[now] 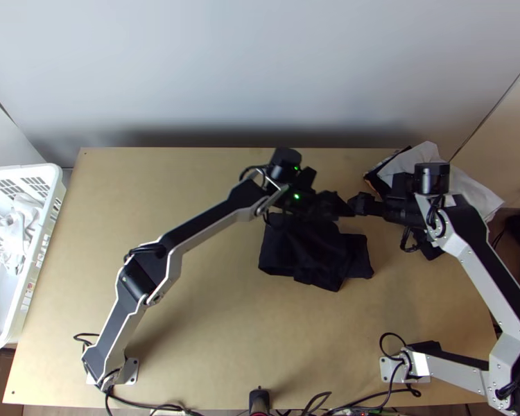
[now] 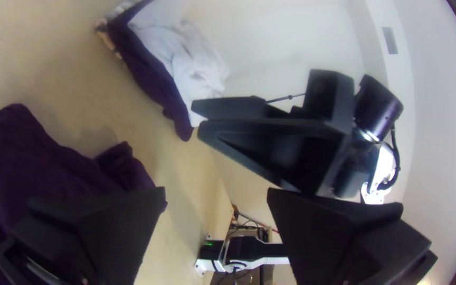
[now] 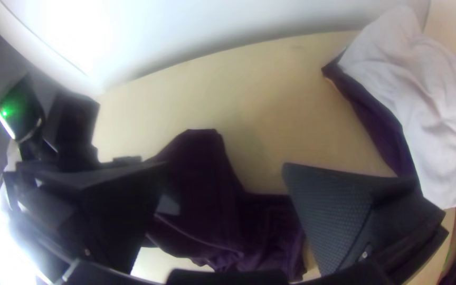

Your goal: Fold the t-shirt

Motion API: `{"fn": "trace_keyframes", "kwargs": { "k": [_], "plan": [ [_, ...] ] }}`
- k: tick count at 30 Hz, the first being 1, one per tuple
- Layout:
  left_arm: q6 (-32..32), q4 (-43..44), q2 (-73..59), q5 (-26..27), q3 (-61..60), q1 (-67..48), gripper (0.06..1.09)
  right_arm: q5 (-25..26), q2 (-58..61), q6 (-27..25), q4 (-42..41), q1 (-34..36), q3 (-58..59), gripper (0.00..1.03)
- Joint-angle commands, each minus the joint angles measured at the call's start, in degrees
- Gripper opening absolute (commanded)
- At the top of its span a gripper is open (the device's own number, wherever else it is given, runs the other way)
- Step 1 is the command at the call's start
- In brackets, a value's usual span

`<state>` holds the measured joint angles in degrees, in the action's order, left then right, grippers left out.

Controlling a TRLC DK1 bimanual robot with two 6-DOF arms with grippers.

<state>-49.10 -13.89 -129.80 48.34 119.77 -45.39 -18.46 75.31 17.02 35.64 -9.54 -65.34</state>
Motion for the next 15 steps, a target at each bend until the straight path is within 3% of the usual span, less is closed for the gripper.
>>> {"fn": "trace_keyframes", "kwargs": {
  "k": [1, 2, 4, 5, 6, 11, 15],
  "plan": [
    [-6.36, -0.08, -0.72, -2.37, -1.46, -1.99, 0.23, -0.35, -1.04, -0.14, 0.57, 1.72, 0.65, 0.98],
    [-7.24, 0.09, -0.72, -4.57, -1.99, -1.99, 0.18, -0.35, -1.04, -0.14, 0.57, 1.81, 1.01, 0.98],
    [-5.57, 3.69, 0.07, -2.55, -4.10, -2.43, 0.17, -0.61, -0.86, -0.23, 0.57, 2.16, 1.53, 0.98],
    [-5.57, 6.86, 0.86, -0.79, -5.77, -2.78, 0.10, -0.70, -0.43, -0.14, 0.49, 2.16, 1.71, 0.98],
    [-6.97, 9.76, 1.57, 1.32, -7.35, -2.95, 0.09, -1.14, 0.19, 0.12, 0.49, 2.16, 1.71, 0.98],
    [-12.86, 20.92, 5.34, 1.50, -13.33, -2.51, 0.09, -3.69, 6.61, 1.53, 0.31, 3.04, 0.21, 0.98],
    [-10.58, 21.54, 8.24, -1.14, -14.21, 0.47, 0.09, -7.73, 12.49, 2.94, 0.49, 2.60, -2.16, 0.98]
  ]
}}
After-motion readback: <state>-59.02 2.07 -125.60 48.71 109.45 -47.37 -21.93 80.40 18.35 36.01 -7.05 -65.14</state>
